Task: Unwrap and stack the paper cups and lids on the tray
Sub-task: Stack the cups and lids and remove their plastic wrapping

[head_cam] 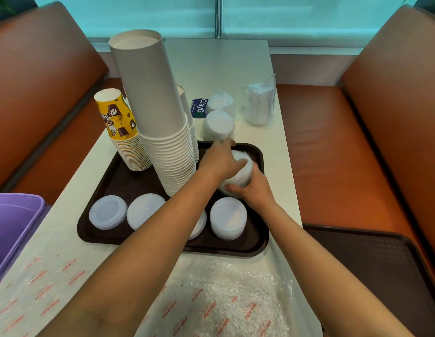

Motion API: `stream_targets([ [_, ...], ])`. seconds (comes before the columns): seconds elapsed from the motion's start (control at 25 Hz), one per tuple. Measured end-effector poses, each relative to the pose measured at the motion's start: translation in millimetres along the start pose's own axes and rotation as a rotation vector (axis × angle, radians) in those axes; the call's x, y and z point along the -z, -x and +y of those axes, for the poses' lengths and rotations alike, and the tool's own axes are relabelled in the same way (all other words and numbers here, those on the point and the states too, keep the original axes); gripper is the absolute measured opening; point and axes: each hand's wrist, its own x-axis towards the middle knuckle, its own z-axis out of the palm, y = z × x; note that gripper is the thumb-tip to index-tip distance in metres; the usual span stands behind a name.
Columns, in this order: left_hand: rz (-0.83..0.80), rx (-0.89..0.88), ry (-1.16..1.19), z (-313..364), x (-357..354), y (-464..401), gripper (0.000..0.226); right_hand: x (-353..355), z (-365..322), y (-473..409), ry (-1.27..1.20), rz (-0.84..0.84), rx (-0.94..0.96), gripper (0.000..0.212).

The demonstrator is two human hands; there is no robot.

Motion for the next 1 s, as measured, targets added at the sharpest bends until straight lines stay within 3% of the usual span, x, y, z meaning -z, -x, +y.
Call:
stream_targets([
  [0.12, -0.072, 0.012, 0.114, -6, -12, 3, 0.077, 0, -1, -5, 0.097, -0.059, -0.034, 0.088],
  [0.2, -0.056, 0.013, 0.195, -11, -16, 4, 0.078, 2, 1, -7, 0.021, -0.04, 0.036, 0.098],
  [0.28, -0.052, 0.004, 0.25, -14, -17, 4, 0.07, 6, 4, -4, -0.068, 0.006, 0.072, 0.103],
  [0.4, -0.041, 0.007, 0.38, -16, -18, 5, 0.048, 10, 7, 4, -0.034, 0.08, 0.14, 0.085],
  [0.44, -0.032, 0.007, 0.4, -16, -19, 5, 0.046, 9, 11, 4, 0.067, 0.088, 0.136, 0.08],
  [0.56, -0.015, -0.001, 0.356, -19, -23, 4, 0.048, 5, 18, 5, 0.665, -0.026, 0.053, 0.072],
  [0.68, -0.005, 0.006, 0.298, -22, -27, 5, 0.069, 5, 20, 4, 0.858, -0.094, 0.03, 0.071],
  [0.76, 0.015, 0.008, 0.319, -24, -29, 6, 0.075, 9, 18, 5, 0.734, -0.063, 0.067, 0.085],
  [0.88, 0.022, 0.006, 0.331, -24, -29, 4, 0.076, 10, 6, 9, 0.127, -0.001, 0.165, 0.118],
  [1.0, 0.027, 0.003, 0.322, -25, -29, 1, 0.07, 3, -3, 8, -0.001, -0.034, 0.116, 0.117],
])
